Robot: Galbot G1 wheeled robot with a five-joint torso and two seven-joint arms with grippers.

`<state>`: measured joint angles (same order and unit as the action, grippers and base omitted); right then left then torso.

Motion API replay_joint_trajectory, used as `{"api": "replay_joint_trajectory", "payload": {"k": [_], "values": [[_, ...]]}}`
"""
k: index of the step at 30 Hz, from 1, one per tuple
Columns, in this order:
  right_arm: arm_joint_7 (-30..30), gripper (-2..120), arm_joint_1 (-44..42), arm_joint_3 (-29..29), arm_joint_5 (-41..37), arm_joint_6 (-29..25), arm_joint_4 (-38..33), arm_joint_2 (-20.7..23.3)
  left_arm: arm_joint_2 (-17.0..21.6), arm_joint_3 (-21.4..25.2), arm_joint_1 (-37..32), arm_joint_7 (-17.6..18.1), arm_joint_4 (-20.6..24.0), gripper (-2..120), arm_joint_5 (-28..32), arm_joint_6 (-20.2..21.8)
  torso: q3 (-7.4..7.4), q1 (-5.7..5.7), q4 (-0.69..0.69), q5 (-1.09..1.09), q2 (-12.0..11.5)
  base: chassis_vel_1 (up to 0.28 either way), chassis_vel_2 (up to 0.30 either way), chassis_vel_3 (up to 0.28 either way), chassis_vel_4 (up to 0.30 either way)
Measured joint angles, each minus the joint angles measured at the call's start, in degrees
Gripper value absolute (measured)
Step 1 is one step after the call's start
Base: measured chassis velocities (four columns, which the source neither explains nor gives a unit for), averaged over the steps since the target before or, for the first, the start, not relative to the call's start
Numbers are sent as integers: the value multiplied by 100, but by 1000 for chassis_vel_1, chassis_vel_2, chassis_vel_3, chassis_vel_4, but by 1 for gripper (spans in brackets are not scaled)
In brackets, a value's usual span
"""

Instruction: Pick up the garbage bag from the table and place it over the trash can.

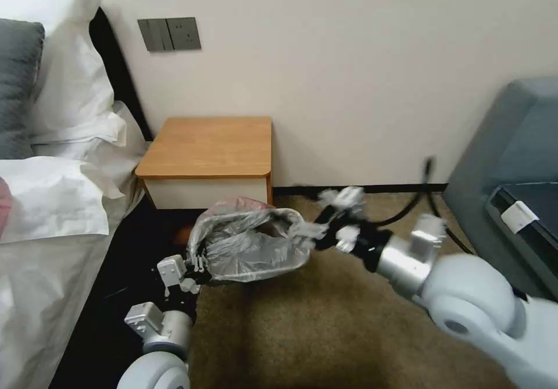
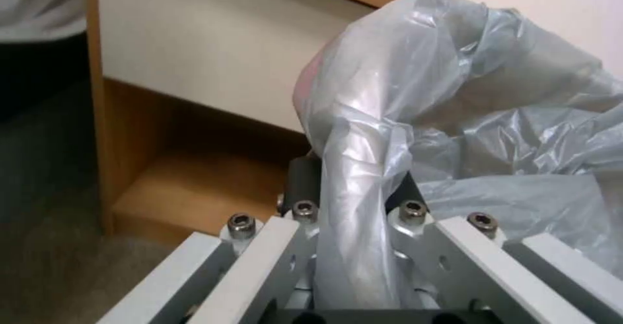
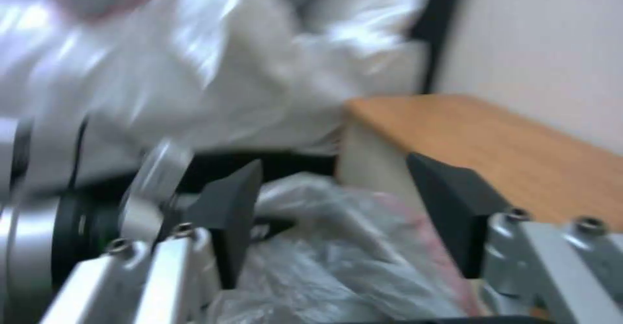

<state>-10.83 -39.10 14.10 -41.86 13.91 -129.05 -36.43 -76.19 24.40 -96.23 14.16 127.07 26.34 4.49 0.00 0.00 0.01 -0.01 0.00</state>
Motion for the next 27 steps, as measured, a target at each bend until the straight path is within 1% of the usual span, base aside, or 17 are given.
{"api": "replay_joint_trajectory", "payload": {"k": [1,3,4,6,7,9,11,12,13,15,16,18,20,21,23,27], "values": [[0,61,0,0,0,0,0,0,0,0,0,0,0,7,0,0,0,0,0,0,0,0,0,0,0],[-663,51,771,768,590,6,527,-293,-11,5,-42,-91,10,7,-204,-35,0,0,1,2,0,0,0,0,0],[-663,51,771,768,590,6,527,-293,-11,5,-42,-91,10,7,-204,-35,0,0,1,2,0,0,0,0,0],[-1113,39,1353,1423,1104,19,970,-613,-18,50,-91,-164,90,7,-332,-54,0,0,1,2,0,0,0,0,0],[-1113,39,1353,1423,1104,19,970,-613,-18,50,-91,-164,90,7,-332,-54,0,0,1,2,0,0,0,0,0],[-1279,31,1629,1765,1454,42,1191,-816,-25,99,-120,-209,130,7,-399,-88,0,0,0,-1,0,0,0,0,0],[-1290,21,1800,1989,1863,50,1452,-1054,-40,136,-141,-245,154,7,-447,-121,0,0,-2,-1,0,0,0,0,0],[-1290,21,1800,1989,1863,50,1452,-1054,-40,136,-141,-245,154,7,-447,-121,0,0,-2,-1,0,0,0,0,0],[-1287,18,1851,2047,2062,52,1580,-1180,-52,142,-145,-263,159,7,-475,-137,0,0,-1,1,0,0,0,0,0],[-1283,10,1884,2078,2199,53,1666,-1264,-64,147,-150,-277,161,7,-497,-152,0,0,-2,0,0,0,0,0,0],[-1283,10,1884,2078,2199,53,1666,-1264,-64,147,-150,-277,161,7,-497,-152,0,0,-2,0,0,0,0,0,0],[-1251,0,1959,2144,2513,54,1880,-1475,-97,146,-159,-321,161,7,-564,-191,0,0,-1,0,0,0,0,0,0],[-1072,0,2041,2307,2777,159,2110,-1673,-163,114,-168,-361,155,7,-648,-252,0,0,-1,0,0,0,0,0,0],[-1072,0,2041,2307,2777,159,2110,-1673,-163,114,-168,-361,155,7,-648,-252,0,0,-1,0,0,0,0,0,0],[-824,0,2054,2456,2907,403,2285,-1735,-223,96,-171,-406,145,7,-720,-312,0,0,-2,0,0,0,0,0,0],[-497,0,2006,2532,2918,626,2411,-1762,-274,79,-176,-440,145,7,-749,-339,0,0,-2,1,0,0,0,0,0]]}}
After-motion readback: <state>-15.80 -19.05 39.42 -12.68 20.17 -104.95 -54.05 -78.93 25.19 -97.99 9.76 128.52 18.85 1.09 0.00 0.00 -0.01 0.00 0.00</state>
